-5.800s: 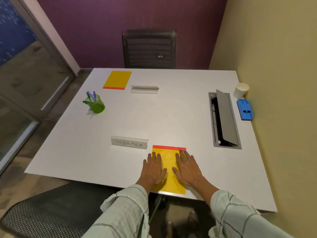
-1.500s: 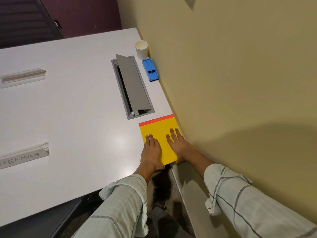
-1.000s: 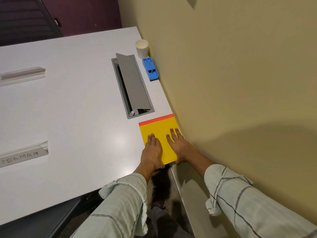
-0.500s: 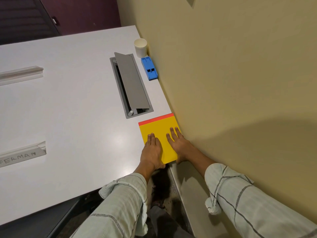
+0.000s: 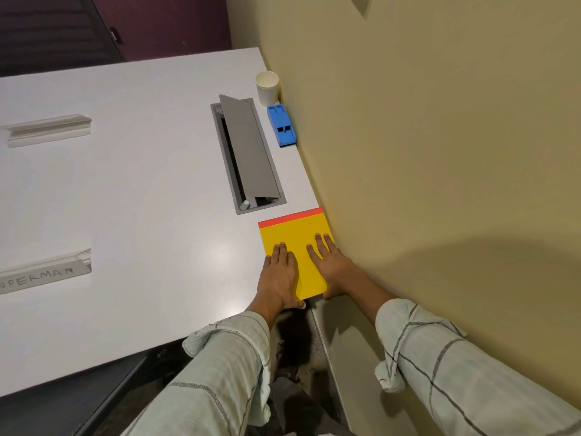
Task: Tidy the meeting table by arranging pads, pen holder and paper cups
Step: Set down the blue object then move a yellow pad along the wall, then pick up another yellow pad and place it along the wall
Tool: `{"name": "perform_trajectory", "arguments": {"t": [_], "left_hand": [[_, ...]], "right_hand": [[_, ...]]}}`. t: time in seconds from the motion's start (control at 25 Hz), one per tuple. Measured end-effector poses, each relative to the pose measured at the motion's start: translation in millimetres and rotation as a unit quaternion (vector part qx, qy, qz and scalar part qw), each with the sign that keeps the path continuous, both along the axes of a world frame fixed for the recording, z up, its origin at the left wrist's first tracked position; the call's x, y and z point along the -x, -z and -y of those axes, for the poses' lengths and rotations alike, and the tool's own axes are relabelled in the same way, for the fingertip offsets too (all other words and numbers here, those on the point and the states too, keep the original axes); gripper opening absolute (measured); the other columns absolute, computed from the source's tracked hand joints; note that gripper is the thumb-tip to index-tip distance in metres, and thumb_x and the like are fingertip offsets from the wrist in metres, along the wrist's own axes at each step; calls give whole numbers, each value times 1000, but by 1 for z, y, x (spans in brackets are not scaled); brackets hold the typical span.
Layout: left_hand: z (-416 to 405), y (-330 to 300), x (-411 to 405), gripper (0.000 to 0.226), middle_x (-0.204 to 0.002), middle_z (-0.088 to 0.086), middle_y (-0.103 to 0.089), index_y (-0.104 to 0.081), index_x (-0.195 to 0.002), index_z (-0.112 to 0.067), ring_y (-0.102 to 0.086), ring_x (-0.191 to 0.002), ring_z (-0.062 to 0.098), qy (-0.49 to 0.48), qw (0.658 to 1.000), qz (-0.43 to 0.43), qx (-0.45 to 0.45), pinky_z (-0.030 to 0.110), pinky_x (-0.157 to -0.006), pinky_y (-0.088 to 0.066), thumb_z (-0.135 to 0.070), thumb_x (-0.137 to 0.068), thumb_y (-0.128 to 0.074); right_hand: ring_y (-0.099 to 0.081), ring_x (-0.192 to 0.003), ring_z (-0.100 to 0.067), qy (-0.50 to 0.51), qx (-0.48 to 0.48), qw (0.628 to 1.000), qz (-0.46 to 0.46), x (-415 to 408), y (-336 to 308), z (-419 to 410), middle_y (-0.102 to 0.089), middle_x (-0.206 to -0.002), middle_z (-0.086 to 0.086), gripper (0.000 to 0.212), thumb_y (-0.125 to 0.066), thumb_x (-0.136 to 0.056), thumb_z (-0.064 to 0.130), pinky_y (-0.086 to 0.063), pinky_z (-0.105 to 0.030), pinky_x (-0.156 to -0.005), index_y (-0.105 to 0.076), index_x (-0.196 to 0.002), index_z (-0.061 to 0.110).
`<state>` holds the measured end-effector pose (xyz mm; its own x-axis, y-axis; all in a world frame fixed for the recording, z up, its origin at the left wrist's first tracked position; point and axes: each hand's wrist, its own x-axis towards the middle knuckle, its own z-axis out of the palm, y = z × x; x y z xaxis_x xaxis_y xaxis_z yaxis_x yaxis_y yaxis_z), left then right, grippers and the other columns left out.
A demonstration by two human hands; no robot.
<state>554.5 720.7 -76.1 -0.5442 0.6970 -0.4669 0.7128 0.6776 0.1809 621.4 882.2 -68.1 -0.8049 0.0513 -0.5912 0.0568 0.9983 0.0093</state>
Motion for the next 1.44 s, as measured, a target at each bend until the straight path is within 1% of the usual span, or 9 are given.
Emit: {"name": "perform_trajectory", "arguments": {"t": [0.12, 0.2, 0.36, 0.52, 0.88, 1.08, 1.24, 1.36, 1.44], "left_hand": [[7, -6, 3, 132, -163, 18, -2, -10, -152, -5, 0, -151, 37, 8, 1000, -2, -11, 52, -122, -12, -75, -59, -72], [16, -14, 7, 130, -162, 19, -6, -13, -152, -4, -4, -150, 37, 7, 1000, -4, -21, 54, -121, -14, -77, -60, -69], [44, -36, 21, 124, -163, 18, -5, -9, -153, -5, -5, -150, 36, -13, 1000, -25, -13, 54, -121, -13, -80, -68, -60], [89, -66, 41, 116, -163, 18, -2, -5, -154, -5, -2, -151, 34, -76, 995, -57, 1, 52, -121, -11, -80, -77, -49], [228, -138, 66, 103, -163, 17, -8, -7, -154, -4, -8, -151, 31, -218, 968, -125, 18, 49, -120, -16, -76, -86, -37], [314, -176, 77, 92, -156, 15, -27, -21, -150, -5, -25, -144, 31, -252, 953, -165, 14, 48, -114, -29, -72, -89, -34], [408, -196, 81, 85, -147, 13, -39, -29, -145, -7, -37, -133, 30, -276, 946, -173, -2, 46, -110, -33, -71, -89, -37], [484, -208, 84, 84, -149, 14, -38, -29, -146, -8, -37, -134, 30, -291, 939, -182, 5, 46, -111, -32, -69, -90, -38], [530, -217, 84, 85, -155, 15, -31, -24, -149, -8, -32, -141, 32, -301, 935, -188, 11, 48, -114, -29, -69, -91, -36]], "right_hand": [[20, -148, -36, 4, 48, 999, 2, 6, -7, 0, 25, -161, -14, 133, -78, -69, 60, -10, -51, -123, 13, -155, 16], [15, -150, -33, -11, 75, 997, -13, 15, -16, 4, 20, -162, -13, 128, -74, -71, 61, -12, -50, -123, 10, -156, 17], [3, -152, -30, -45, 81, 994, -49, 42, -38, 30, 7, -165, -11, 109, -62, -82, 61, -16, -48, -123, 3, -157, 16], [0, -153, -26, -95, 86, 988, -86, 78, -66, 69, -1, -166, -9, 89, -46, -94, 59, -14, -44, -124, -3, -157, 15], [-5, -152, -23, -222, 126, 955, -150, 140, -129, 200, -9, -165, -8, 76, -37, -100, 54, -17, -45, -122, -9, -157, 13], [-8, -152, -24, -269, 135, 937, -177, 163, -161, 287, -11, -165, -8, 74, -37, -100, 52, -21, -41, -120, -11, -157, 13], [-10, -151, -25, -291, 129, 932, -177, 174, -178, 371, -12, -164, -9, 74, -37, -100, 53, -21, -41, -120, -10, -157, 13], [-16, -150, -28, -305, 116, 928, -178, 184, -187, 433, -17, -163, -11, 74, -38, -100, 52, -24, -41, -118, -13, -156, 11], [-18, -149, -29, -308, 120, 925, -188, 190, -191, 474, -19, -162, -12, 73, -38, -100, 52, -25, -42, -117, -14, -156, 11]]}}
